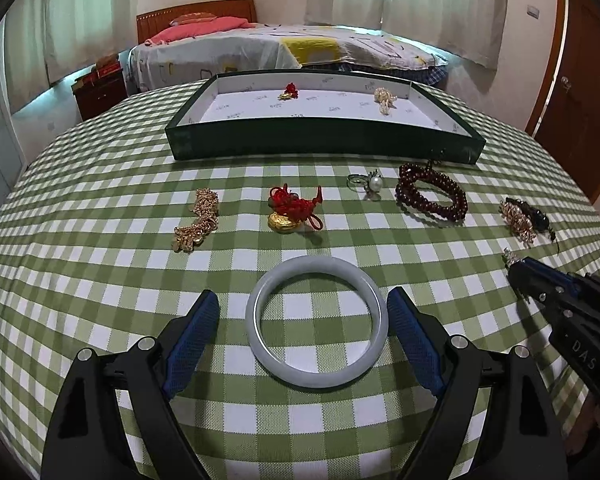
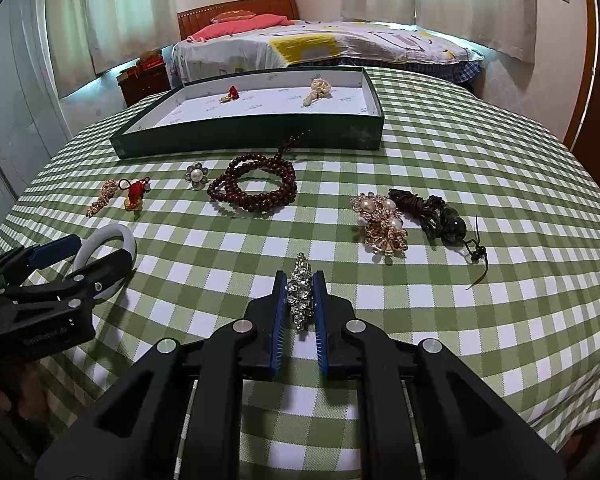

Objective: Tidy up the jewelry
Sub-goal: 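Close the left tool on the white jade bangle while the right tool holds the brooch, then carry the bangle and brooch into the tray and open both tools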

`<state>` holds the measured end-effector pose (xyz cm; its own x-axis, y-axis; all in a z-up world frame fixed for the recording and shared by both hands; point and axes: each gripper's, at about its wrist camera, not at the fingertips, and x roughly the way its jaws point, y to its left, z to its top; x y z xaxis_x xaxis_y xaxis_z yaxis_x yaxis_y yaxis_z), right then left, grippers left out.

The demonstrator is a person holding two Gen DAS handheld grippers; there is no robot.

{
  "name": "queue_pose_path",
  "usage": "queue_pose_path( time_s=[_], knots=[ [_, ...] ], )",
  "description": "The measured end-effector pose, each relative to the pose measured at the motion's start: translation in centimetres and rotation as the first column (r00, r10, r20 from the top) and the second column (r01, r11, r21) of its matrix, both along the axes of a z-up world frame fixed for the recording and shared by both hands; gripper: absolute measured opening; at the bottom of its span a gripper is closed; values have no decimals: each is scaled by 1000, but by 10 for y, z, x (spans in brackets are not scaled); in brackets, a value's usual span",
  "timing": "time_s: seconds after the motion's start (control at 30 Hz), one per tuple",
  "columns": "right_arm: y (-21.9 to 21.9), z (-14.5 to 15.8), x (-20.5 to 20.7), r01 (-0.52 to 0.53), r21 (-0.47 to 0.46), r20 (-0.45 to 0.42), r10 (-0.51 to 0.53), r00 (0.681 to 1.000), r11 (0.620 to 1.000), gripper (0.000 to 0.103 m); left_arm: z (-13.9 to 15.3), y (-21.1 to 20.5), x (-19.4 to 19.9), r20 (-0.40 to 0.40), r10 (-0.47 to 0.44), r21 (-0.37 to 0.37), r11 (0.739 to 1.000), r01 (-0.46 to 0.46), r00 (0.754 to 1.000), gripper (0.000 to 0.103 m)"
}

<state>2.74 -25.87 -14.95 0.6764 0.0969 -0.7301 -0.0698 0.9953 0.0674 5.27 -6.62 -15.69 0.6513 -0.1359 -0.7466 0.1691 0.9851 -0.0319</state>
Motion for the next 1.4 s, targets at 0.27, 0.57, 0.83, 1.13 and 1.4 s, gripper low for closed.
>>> queue_pose_path(
  time_s=[0.27, 0.57, 0.83, 1.13, 1.4],
  knots=[
    [0, 0, 0, 0, 0, 0, 0, 1000, 1000, 13, -1, -5, -2, 12, -18, 44, 999, 18, 1000, 69],
    [0, -1, -1, 0, 0, 0, 0, 1000, 1000, 13, 0, -4, -3, 14, -24, 53, 998, 23, 1000, 68],
    [2, 1, -1, -1, -3, 8, 1, 1000, 1000, 13, 5, 1, -6, 30, -9, 64, 998, 7, 1000, 68],
    [7, 21, 1, -10, 8, 49, 10, 999, 1000, 13, 25, 6, -9, 78, 3, 59, 998, -8, 997, 68],
    [9, 62, 29, -20, 32, 135, 16, 991, 999, 13, 62, 18, 12, 130, 29, 19, 999, -32, 991, 68]
  ],
)
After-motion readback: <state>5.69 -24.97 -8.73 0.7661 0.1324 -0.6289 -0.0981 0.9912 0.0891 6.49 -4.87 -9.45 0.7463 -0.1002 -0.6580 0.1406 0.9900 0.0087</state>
